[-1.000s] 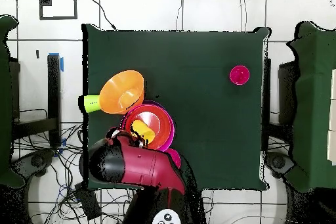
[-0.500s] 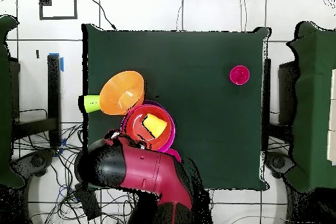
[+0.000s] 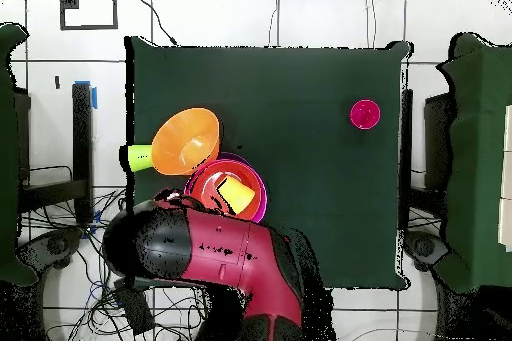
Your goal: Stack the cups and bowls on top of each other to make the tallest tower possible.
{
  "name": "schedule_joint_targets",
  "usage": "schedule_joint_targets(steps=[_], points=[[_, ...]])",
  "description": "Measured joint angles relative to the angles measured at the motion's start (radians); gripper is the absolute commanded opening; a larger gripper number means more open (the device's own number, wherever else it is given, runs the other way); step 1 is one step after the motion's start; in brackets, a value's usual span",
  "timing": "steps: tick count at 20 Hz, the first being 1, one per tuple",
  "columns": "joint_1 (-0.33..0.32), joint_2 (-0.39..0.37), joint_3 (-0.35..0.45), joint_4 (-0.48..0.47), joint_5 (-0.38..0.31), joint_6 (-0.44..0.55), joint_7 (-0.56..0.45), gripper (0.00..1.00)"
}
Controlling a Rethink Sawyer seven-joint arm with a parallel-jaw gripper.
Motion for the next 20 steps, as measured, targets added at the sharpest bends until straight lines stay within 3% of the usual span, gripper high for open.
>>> schedule_joint_targets(steps=[9,20], points=[[-0.056,0.034,0.005,-0.105,0.0,0.016,0.0,1.0],[-0.234,0.167,0.074,-0.199,-0.001,-0.019,0.0,1.0]])
